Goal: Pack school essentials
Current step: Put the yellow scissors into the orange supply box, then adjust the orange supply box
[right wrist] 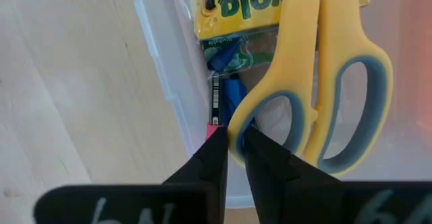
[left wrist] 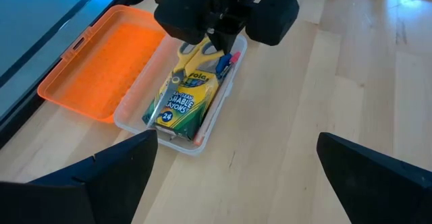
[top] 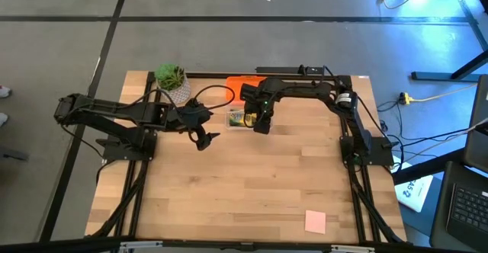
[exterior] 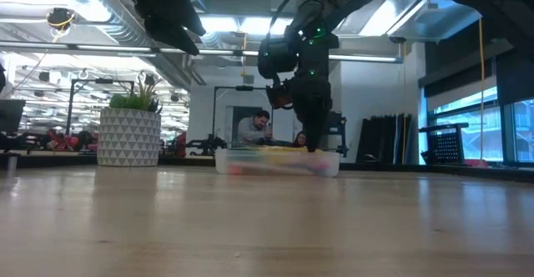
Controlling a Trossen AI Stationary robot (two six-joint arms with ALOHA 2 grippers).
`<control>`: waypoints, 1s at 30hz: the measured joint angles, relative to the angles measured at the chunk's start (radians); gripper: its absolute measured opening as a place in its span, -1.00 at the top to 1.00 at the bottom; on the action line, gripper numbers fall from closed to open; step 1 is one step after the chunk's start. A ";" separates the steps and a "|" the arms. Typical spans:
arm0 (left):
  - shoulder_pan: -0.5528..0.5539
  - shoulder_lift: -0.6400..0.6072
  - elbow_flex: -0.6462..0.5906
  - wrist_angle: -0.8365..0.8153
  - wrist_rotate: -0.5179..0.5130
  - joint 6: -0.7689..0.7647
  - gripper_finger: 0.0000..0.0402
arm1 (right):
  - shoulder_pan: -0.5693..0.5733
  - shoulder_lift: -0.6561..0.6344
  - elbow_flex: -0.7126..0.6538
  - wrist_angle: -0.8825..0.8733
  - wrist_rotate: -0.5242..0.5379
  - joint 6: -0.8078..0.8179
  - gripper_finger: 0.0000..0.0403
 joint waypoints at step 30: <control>0.000 0.000 0.000 0.000 0.000 -0.003 -0.99 | -0.015 -0.015 0.009 -0.031 0.009 0.072 0.40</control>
